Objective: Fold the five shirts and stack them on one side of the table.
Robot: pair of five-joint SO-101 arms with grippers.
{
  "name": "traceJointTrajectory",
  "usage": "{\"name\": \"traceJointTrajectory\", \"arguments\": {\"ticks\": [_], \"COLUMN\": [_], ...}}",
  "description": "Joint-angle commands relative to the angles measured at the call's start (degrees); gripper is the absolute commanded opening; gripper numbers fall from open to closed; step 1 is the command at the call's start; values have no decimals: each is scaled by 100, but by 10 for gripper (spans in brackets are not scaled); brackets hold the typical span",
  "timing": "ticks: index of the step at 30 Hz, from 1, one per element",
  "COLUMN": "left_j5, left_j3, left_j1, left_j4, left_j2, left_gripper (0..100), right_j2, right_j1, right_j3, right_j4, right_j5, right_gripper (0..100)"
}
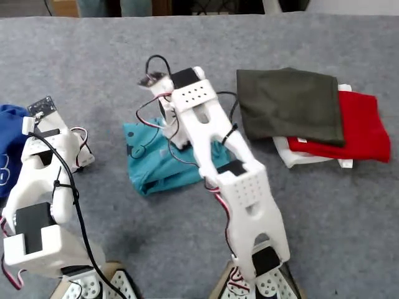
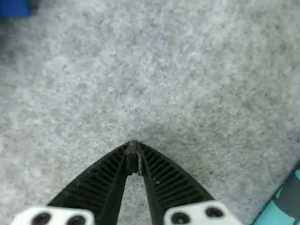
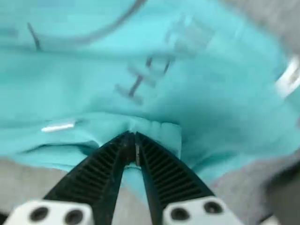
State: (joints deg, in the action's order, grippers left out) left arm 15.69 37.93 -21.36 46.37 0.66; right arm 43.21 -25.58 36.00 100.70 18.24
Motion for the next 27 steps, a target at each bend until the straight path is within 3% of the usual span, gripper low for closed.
{"name": "traceJointTrajectory", "arguments": {"ticks": [1,9,15,19,23,27], "left_j5": [9,9,9,9,9,9], "left_j3": [4,4,4,4,4,4], "left_j1": [-40,-40,-40,-40,-40,-40], "left_j4": [-70,-70,-70,-70,-70,-70], "left_j2": [-167,-167,-167,-167,-167,-167], "left_gripper": [30,30,30,30,30,30], "right_j2": [-1077,-3169,-4066,-3776,-2985,-2334], "right_j1": [237,941,738,176,62,70], "right_j3": [-1121,-3609,-3644,-3319,-3108,-2879], "right_j4": [53,-141,-809,-1363,-2119,-1846], "right_j5": [-18,563,615,440,202,123], "right_gripper": [15,15,15,15,15,15]}}
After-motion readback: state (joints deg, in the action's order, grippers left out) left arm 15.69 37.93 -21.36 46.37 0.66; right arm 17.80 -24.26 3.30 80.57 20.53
